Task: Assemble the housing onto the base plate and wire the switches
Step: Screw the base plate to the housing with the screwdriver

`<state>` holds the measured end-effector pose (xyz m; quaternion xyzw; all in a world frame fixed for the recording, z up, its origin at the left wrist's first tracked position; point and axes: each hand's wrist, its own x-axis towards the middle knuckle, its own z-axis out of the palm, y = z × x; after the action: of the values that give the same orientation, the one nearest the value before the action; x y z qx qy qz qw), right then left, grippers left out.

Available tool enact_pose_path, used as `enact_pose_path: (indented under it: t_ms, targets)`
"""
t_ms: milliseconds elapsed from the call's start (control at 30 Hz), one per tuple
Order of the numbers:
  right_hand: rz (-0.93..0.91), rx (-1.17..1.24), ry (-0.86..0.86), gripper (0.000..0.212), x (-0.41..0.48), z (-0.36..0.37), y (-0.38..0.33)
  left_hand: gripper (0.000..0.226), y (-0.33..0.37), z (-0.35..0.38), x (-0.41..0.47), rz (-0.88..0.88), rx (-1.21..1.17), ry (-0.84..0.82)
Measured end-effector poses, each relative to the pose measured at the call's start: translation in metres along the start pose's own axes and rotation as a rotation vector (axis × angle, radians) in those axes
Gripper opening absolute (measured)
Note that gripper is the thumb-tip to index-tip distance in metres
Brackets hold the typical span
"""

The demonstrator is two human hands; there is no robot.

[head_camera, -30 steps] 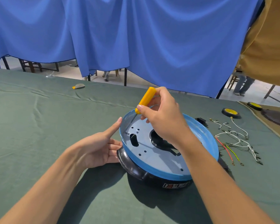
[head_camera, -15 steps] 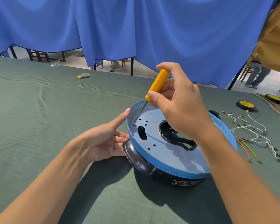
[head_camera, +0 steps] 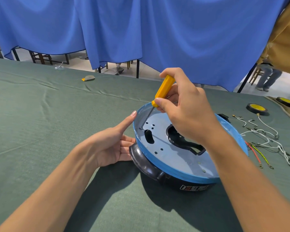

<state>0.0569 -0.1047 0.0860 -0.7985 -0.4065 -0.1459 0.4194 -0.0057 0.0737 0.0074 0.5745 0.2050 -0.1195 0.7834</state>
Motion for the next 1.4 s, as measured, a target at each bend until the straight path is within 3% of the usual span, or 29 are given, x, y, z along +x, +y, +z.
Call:
enact_pose_path:
  t_ms: [200,400,633,833,1000,1200,1400]
  targets:
    - [-0.017,-0.039,-0.022,0.043,0.0,0.0,-0.001,0.066,0.0,0.001,0.0,-0.004,-0.013,0.018]
    - [-0.039,-0.07,-0.06,0.041,0.001,-0.004,-0.003,0.088,0.002,0.001,-0.003,-0.031,-0.026,0.015]
    - [-0.048,-0.16,-0.119,0.026,0.017,-0.011,-0.021,0.078,0.004,0.004,-0.007,-0.028,-0.03,0.029]
    - [-0.127,-0.442,-0.196,0.022,0.049,-0.015,-0.037,0.071,0.005,0.007,-0.008,-0.032,-0.059,0.029]
    - [-0.159,-0.454,-0.233,0.019,0.062,-0.016,-0.04,0.074,0.004,0.007,-0.007,-0.019,-0.066,0.049]
    - [-0.029,-0.468,-0.216,0.042,0.073,-0.01,-0.041,0.083,0.003,0.007,-0.006,-0.018,-0.071,0.057]
    - [-0.014,-0.581,-0.137,0.037,0.074,-0.003,-0.046,0.084,0.002,0.008,-0.007,-0.005,-0.07,0.07]
